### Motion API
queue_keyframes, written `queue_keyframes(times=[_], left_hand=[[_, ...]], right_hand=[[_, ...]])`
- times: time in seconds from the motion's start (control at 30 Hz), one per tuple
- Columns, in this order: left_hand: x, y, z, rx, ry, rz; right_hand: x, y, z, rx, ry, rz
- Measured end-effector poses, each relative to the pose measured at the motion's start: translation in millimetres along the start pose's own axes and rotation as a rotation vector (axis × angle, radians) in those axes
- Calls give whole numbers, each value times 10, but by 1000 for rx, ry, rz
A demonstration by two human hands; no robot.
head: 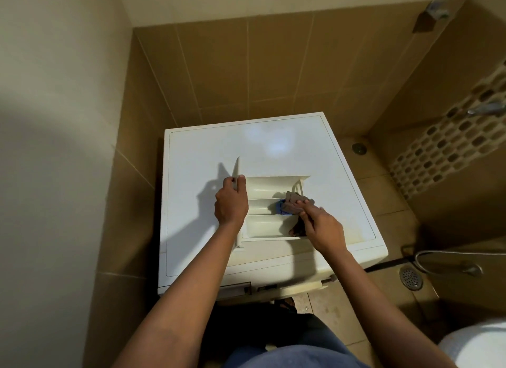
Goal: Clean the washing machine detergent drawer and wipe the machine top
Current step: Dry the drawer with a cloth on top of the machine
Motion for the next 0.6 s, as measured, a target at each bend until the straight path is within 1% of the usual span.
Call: queue_keyframes(times=[0.03,0.07,0.13,0.17,0.2,0.23,0.27,0.3,0.33,0.37,0.43,0.47,0.5,0.53,0.57,0.6], left_hand=[[0,5,-7,-1,-9,-2],[3,9,-13,-1,-26,-7],[12,12,-24,-4,-63,-20],[17,18,-27,-7,-76,-23],[25,22,-34,-10,-80,-26],[28,33,-37,-12,-79,-30],[28,39,-38,-16,-74,-33],[29,46,-39,-21,-69,-36],[28,51,-40,-27,-63,-39],[28,53,-40,-30,-56,-44],[29,55,-28,-27,-30,-45],[29,54,-18,-24,-14,-41],[30,55,-11,-17,1,-37],[30,54,-5,-8,13,-34],[32,54,-3,1,21,-34],[30,51,1,6,24,-35]], right_hand=[[-3,10,50,90,71,56],[-54,43,85,204,217,130],[-243,168,148,399,538,345],[-362,260,159,444,630,443],[-473,354,136,459,695,489],[-554,480,83,443,759,483],[-628,595,-30,403,809,430],[-653,711,-166,349,834,334],[-639,831,-316,291,804,206],[-598,929,-475,243,710,51],[-411,1062,-795,123,407,-321],[-284,1102,-933,-24,228,-491],[-149,1126,-1055,-167,70,-622],[-57,1134,-1154,-283,-69,-706],[25,1171,-1183,-323,-161,-757],[46,1214,-1211,-326,-209,-767]])
Point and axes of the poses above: each hand's wrist, its own y-axis towards the middle knuckle, its own x-axis out of the palm, z = x × y, the point moved 2 cm from there along y, towards the middle knuckle, and after that the axes turned 6 degrees about -z, right-handed, at the moved point
